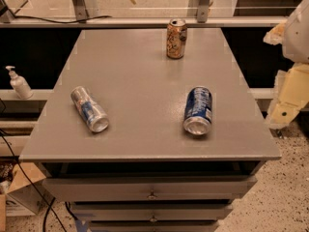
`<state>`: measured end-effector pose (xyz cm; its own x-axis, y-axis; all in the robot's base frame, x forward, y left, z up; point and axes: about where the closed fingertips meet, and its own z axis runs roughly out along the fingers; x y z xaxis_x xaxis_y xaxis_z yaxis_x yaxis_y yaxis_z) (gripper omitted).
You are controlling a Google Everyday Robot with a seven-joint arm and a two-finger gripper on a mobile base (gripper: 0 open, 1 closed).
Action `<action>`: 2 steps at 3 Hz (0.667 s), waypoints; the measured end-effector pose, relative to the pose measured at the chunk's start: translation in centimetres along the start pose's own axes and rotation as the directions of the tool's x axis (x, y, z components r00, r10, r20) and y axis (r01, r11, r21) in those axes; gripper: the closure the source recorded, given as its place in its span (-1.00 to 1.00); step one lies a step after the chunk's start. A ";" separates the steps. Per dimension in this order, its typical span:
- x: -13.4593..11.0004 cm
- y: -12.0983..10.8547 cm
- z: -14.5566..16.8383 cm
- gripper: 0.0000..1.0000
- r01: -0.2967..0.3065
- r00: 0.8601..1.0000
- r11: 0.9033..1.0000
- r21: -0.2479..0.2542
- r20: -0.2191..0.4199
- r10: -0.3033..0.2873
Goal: Knock orange can over
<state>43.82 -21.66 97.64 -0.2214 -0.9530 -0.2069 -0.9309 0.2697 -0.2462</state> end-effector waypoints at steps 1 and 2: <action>0.0 0.0 0.0 -1.00 0.000 1.000 1.000 0.000 0.000 0.000; -0.2 -0.4 -0.2 -1.00 -0.009 0.999 1.000 0.021 0.034 0.009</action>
Offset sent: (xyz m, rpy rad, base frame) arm 0.0099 0.0002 0.0038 0.0779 -0.0513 -0.0116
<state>44.19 -21.59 97.99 -0.2197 -0.9454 -0.2407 -0.9226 0.2815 -0.2638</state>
